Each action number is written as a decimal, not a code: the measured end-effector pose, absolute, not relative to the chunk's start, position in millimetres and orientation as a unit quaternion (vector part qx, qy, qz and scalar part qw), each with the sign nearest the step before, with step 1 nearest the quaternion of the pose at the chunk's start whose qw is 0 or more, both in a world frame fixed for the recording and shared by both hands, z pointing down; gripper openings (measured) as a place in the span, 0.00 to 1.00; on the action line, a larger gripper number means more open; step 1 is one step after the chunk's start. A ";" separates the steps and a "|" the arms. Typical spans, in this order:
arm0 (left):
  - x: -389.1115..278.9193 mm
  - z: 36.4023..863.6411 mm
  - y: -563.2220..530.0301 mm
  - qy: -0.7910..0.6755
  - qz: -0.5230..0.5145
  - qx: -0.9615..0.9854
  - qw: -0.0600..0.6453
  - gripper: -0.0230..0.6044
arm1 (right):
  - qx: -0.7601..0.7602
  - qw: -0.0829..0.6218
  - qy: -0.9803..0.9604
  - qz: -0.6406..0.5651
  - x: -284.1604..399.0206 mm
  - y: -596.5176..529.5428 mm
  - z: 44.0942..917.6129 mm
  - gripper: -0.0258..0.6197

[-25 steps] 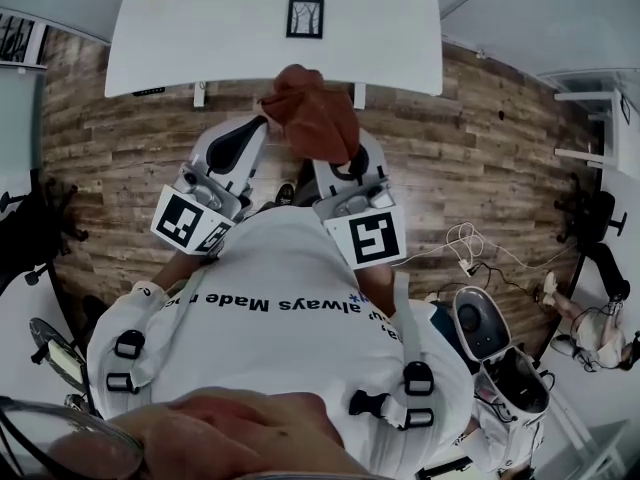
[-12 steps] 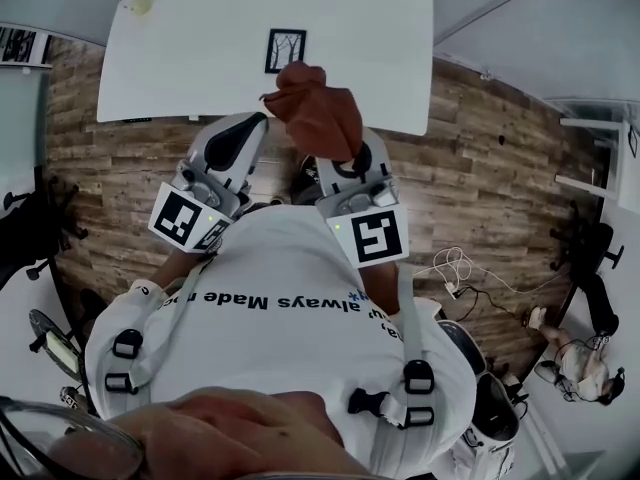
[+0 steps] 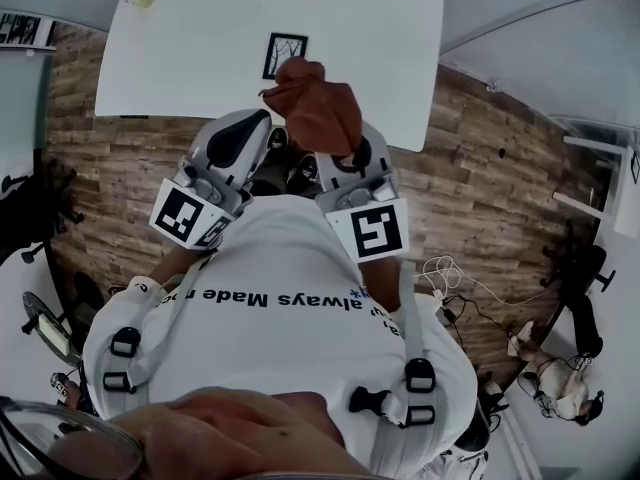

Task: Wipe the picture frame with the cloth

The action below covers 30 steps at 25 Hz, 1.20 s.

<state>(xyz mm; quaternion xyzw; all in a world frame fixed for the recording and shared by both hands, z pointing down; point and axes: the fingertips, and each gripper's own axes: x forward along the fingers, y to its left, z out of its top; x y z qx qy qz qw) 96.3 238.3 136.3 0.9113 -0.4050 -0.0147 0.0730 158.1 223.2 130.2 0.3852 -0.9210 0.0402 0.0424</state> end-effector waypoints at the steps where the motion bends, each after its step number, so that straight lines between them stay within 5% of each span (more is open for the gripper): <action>1: 95.7 139.1 233.6 -0.406 -0.014 0.910 0.075 0.04 | 0.384 0.041 -0.921 0.041 157.1 218.2 131.4 0.07; 11: 84.5 145.2 158.2 -0.398 -0.022 0.914 0.073 0.04 | 0.389 0.048 -0.919 0.038 142.8 143.5 139.2 0.07; 30: -82.2 126.0 -19.1 -0.379 -0.044 0.923 0.049 0.04 | 0.399 0.056 -0.915 0.024 -31.6 -29.7 119.1 0.07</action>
